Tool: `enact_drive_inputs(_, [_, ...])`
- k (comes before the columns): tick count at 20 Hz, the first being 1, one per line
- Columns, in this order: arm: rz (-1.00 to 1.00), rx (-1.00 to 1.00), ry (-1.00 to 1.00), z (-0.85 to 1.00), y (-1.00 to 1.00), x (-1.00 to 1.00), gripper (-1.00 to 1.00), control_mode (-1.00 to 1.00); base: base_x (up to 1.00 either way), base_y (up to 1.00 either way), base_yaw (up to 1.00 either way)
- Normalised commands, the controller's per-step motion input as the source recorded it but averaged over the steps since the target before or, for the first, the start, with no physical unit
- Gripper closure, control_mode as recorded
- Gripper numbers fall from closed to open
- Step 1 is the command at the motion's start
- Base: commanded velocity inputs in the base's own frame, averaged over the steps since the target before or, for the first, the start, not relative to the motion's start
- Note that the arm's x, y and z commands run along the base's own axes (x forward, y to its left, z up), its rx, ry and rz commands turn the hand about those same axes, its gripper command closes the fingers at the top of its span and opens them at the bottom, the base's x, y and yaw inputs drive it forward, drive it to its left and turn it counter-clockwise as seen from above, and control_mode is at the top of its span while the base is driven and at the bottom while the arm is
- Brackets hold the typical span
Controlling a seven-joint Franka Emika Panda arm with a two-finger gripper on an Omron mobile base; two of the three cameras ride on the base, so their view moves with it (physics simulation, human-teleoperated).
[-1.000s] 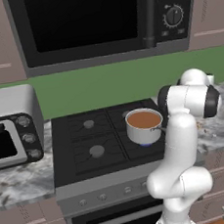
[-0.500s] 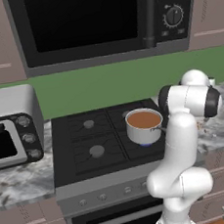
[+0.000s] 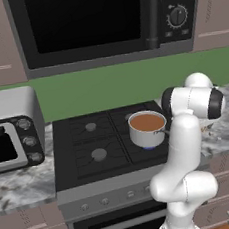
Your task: Pick up the sugar cube(s) and place them in the saucepan with hot chocolate.
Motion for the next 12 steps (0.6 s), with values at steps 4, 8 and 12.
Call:
enact_drive_inputs(4, [0.00, 0.00, 0.00, -0.12, 0.00, 0.01, -1.00, -1.00, 0.00, 0.00, 0.00])
enact_drive_inputs(8, [0.00, 0.00, 0.00, -0.06, 0.00, 0.00, -1.00, -1.00, 0.00, 0.00, 0.00])
enact_drive_inputs(12, [0.00, 0.02, 0.00, -0.10, 0.00, 0.00, 1.00, -1.00, 0.00, 0.00, 0.00])
